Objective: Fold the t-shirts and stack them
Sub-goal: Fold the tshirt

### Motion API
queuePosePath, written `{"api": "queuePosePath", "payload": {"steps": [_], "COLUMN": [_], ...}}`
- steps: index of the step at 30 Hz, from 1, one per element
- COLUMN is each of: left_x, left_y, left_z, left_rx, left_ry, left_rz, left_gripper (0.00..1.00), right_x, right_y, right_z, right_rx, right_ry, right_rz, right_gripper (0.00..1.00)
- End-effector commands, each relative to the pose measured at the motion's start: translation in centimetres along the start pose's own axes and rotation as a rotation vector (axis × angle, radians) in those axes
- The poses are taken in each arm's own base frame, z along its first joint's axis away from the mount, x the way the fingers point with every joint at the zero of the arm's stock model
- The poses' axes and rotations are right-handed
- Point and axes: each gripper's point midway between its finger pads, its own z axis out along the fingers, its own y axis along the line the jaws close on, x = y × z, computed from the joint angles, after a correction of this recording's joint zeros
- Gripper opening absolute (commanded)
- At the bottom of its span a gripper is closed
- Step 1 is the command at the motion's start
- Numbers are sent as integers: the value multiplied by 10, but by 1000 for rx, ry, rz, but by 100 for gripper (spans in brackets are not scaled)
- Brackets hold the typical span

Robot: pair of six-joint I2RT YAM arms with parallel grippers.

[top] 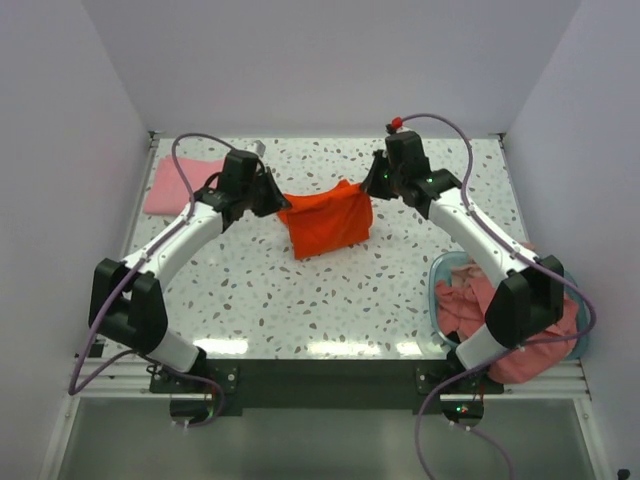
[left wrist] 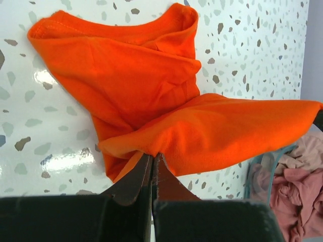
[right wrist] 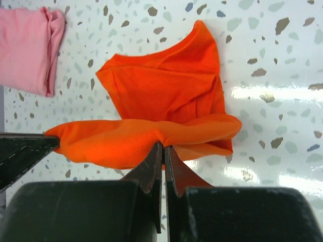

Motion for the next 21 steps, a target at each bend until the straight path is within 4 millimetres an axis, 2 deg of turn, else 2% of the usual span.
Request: {"api": "queuePosePath", "payload": {"steps": [1,4,5,8,9,10,11,12,13,14,15,16,17,18,19,20,21], "left_x": [-31,-41,-51,-66,-67,-68,-75,-72,-78,-81,-79,-87,-91,-89,-100,-105,-104], "left_y": [-5,5,7,14,21,25,23,32,34,42,51,54,60,69,69,73,83], "left_z": [4,11,10,17,26,31,33,46,49,54,65,68,72,82,85,90,102], "left_rx": [40,21,14,-4,-19,-28,-24,-51,-65,-94,-122,-142,-164,-188,-195,-212,-240], "left_ry": [-45,-52,-74,-105,-95,-88,-95,-78,-90,-97,-83,-95,-101,-87,-108,-124,-117], "left_rz": [16,-6,-14,-19,-26,-34,-32,-40,-45,-56,-66,-77,-87,-95,-103,-98,-98], "left_gripper": [0,0,0,0,0,0,0,0,0,0,0,0,0,0,0,4,35], "right_x": [-30,-40,-41,-52,-45,-45,-52,-45,-44,-53,-43,-42,-50,-50,-43,-45,-53], "right_y": [14,12,14,14,4,3,6,2,3,6,-2,-5,-3,-6,-13,-13,-8], "right_z": [11,32,45,61,75,82,86,101,107,111,129,135,140,146,161,168,177], "right_rx": [-54,-37,-48,-47,-9,1,-5,0,-7,-17,4,13,16,26,46,39,10], "right_ry": [-58,-52,-32,-29,4,9,-1,20,24,9,44,50,34,37,48,35,-8], "right_rz": [-50,-67,-70,-54,-46,-44,-39,-32,-31,-25,-17,-14,-12,-11,-10,-14,-20], "right_gripper": [0,0,0,0,0,0,0,0,0,0,0,0,0,0,5,16,25]}}
